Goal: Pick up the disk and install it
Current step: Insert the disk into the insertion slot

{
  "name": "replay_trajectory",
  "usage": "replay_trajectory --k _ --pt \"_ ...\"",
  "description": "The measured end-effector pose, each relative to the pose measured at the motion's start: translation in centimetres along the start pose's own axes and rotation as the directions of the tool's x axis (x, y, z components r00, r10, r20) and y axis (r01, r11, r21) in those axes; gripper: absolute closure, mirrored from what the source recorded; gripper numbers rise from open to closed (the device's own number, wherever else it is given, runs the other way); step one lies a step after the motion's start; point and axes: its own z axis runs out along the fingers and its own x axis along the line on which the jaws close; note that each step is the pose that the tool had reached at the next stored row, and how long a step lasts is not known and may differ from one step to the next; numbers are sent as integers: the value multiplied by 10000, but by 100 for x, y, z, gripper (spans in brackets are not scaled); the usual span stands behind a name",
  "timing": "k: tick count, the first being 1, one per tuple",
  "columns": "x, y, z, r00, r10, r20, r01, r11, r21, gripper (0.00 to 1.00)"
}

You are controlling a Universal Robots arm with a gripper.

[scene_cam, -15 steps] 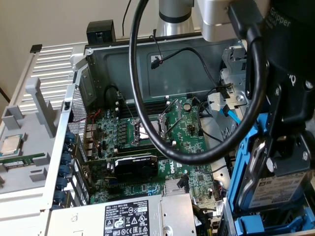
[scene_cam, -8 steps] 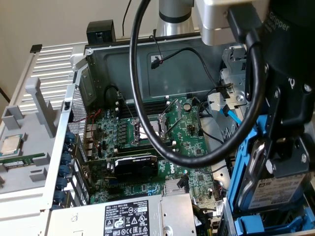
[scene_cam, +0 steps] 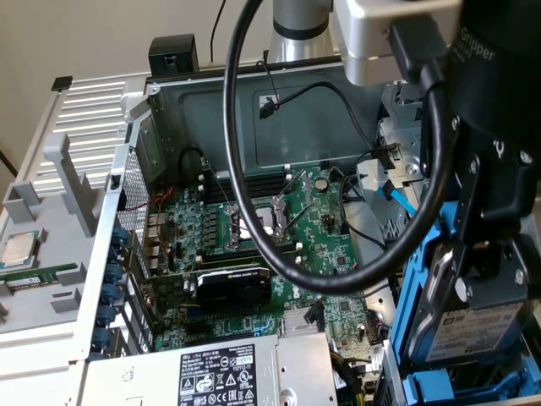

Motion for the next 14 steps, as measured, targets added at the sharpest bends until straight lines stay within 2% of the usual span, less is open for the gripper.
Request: replay_trajectory --k 10,11,14 --pt "0 0 8 10000 3 1 -3 10000 -1 61" --pt "0 0 8 10000 3 1 -3 10000 -1 49" --pt "0 0 8 10000 3 1 -3 10000 -1 43"
